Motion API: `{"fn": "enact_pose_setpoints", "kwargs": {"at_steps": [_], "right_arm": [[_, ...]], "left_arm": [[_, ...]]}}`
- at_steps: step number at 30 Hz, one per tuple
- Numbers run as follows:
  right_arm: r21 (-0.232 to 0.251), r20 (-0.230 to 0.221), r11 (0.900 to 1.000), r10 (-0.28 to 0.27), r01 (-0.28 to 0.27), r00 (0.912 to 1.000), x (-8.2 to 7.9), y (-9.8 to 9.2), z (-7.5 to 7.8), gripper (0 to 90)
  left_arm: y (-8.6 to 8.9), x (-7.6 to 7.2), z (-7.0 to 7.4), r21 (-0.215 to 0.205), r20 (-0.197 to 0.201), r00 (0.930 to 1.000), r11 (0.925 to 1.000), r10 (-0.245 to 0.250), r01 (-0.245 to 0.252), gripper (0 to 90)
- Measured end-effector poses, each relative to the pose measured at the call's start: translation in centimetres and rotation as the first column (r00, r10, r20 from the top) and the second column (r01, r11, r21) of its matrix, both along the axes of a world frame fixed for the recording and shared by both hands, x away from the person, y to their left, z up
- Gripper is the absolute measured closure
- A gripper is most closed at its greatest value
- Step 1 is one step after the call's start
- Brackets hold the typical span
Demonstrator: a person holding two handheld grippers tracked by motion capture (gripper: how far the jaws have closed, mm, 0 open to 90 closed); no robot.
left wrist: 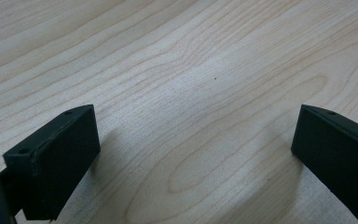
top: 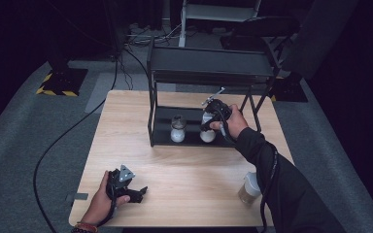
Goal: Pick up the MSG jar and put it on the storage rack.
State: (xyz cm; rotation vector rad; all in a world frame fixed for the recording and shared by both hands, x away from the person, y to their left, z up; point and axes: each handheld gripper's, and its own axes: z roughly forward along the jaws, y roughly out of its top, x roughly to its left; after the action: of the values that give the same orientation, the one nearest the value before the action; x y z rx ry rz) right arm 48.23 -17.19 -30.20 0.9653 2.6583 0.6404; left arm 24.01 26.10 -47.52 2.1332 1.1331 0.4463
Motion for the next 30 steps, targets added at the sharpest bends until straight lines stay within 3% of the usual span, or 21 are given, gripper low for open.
{"fn": "enact_pose_setpoints", "kwargs": {"at_steps": [30], "right_arm": [[-0.010,-0.052,0.999,-0.050,0.049,0.9974,1.5,1.2,-1.7,30.5]], "left_arm": [[0.0,0.0,0.0,0.000,0.000,1.0000,1.0000,-0.002,0.002,0.9]]}}
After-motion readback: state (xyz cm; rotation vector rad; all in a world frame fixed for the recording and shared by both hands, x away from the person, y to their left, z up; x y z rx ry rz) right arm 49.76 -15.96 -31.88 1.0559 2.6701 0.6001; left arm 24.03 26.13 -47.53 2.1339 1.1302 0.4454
